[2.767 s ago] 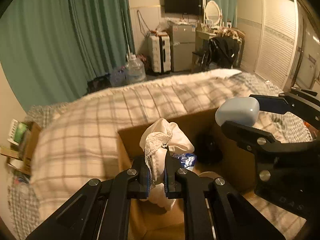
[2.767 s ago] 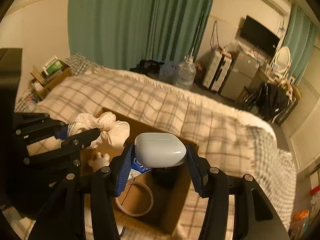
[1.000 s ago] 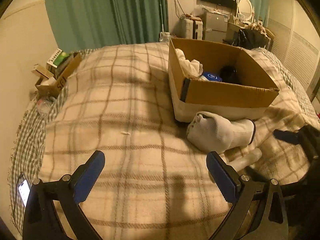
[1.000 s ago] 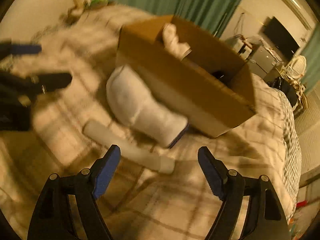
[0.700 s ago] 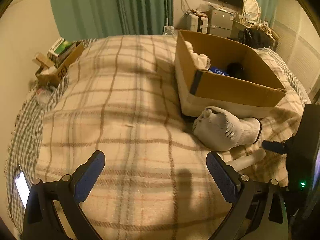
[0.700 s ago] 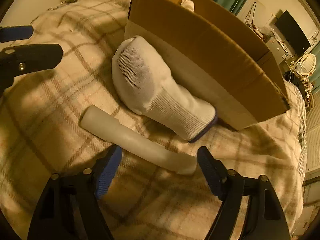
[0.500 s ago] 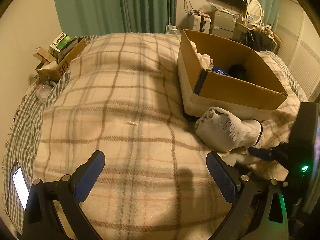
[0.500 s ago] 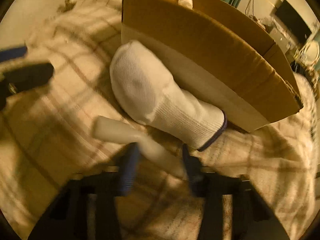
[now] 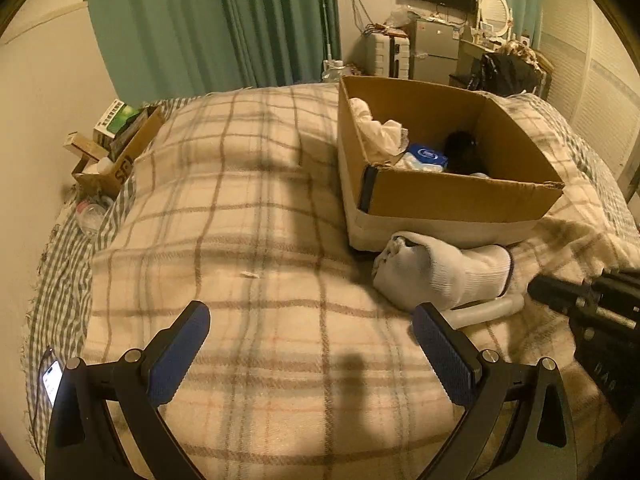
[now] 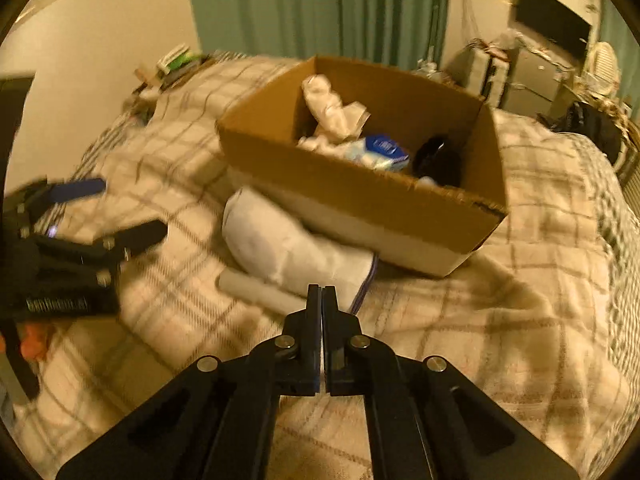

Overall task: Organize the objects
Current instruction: 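Grasp the white tube beside the sock with the right tool, then grasp the white sock with the left tool while the right holds the tube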

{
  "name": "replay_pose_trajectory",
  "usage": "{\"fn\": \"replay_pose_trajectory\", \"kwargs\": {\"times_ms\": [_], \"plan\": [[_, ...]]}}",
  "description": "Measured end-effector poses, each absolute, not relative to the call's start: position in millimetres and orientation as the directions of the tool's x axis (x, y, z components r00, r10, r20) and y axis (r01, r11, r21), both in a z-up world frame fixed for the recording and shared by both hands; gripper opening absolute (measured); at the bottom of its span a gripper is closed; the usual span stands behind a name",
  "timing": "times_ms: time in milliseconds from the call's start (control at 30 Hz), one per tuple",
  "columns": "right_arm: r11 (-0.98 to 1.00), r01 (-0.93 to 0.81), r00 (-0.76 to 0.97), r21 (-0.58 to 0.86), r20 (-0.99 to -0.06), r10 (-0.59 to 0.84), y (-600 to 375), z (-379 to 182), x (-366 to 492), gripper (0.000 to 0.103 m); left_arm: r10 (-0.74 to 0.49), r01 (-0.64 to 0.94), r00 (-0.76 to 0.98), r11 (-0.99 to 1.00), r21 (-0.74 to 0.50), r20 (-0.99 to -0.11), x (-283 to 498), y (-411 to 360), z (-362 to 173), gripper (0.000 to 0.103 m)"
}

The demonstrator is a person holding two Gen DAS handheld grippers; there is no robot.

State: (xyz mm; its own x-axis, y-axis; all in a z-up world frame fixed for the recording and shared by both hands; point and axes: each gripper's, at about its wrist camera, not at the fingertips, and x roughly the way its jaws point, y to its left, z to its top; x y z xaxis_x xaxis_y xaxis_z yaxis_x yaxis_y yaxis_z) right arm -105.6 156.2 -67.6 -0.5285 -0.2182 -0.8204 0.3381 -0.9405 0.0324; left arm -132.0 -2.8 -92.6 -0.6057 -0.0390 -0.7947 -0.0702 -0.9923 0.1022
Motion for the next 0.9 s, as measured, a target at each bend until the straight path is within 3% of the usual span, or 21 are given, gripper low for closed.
{"fn": "replay_pose_trajectory", "kwargs": {"times_ms": [33, 100, 167, 333, 533, 567, 600, 700, 767, 900], "plan": [[-0.936, 0.352, -0.515, 0.019, -0.831, -0.211, 146, -71, -111, 0.006, -0.048, -0.055, -0.603, -0.993, 0.102, -0.796, -132, -6, -93, 0.103], [-0.923, 0.385, -0.485, -0.016, -0.854, -0.188, 137, -84, -109, 0.053, -0.051, -0.039, -0.598, -0.995, 0.093, -0.8, -131, -11, -94, 0.103], [-0.909, 0.415, -0.465, -0.035, -0.867, -0.179, 126, -95, -112, 0.061, -0.059, -0.016, -0.596, -0.996, 0.086, -0.801, -131, -19, -94, 0.103], [-0.89, 0.43, -0.462, -0.15, -0.884, -0.074, 107, -112, -124, 0.061, -0.083, 0.034, -0.586, -0.996, 0.078, -0.806, -133, -37, -96, 0.103], [-0.865, 0.465, -0.412, -0.189, -0.911, -0.023, 93, -136, -138, 0.061, -0.069, 0.047, -0.558, -0.998, 0.052, -0.827, -137, -43, -107, 0.103], [-0.87, 0.46, -0.409, -0.178, -0.912, -0.03, 94, -135, -140, 0.052, -0.069, 0.044, -0.557, -0.998, 0.054, -0.827, -137, -42, -108, 0.103], [-0.88, 0.448, -0.406, -0.159, -0.913, -0.041, 98, -134, -141, 0.033, -0.071, 0.04, -0.557, -0.997, 0.058, -0.827, -137, -40, -108, 0.103], [-0.896, 0.427, -0.425, -0.122, -0.902, -0.08, 106, -126, -136, 0.015, -0.078, 0.022, -0.563, -0.997, 0.079, -0.823, -135, -35, -106, 0.103], [-0.902, 0.418, -0.465, -0.108, -0.878, -0.111, 111, -113, -127, 0.009, -0.078, 0.004, -0.57, -0.996, 0.092, -0.818, -134, -29, -104, 0.103], [-0.929, 0.367, -0.553, -0.038, -0.812, -0.186, 132, -79, -112, 0.007, -0.058, -0.04, -0.583, -0.994, 0.1, -0.81, -134, -14, -99, 0.103]]}}
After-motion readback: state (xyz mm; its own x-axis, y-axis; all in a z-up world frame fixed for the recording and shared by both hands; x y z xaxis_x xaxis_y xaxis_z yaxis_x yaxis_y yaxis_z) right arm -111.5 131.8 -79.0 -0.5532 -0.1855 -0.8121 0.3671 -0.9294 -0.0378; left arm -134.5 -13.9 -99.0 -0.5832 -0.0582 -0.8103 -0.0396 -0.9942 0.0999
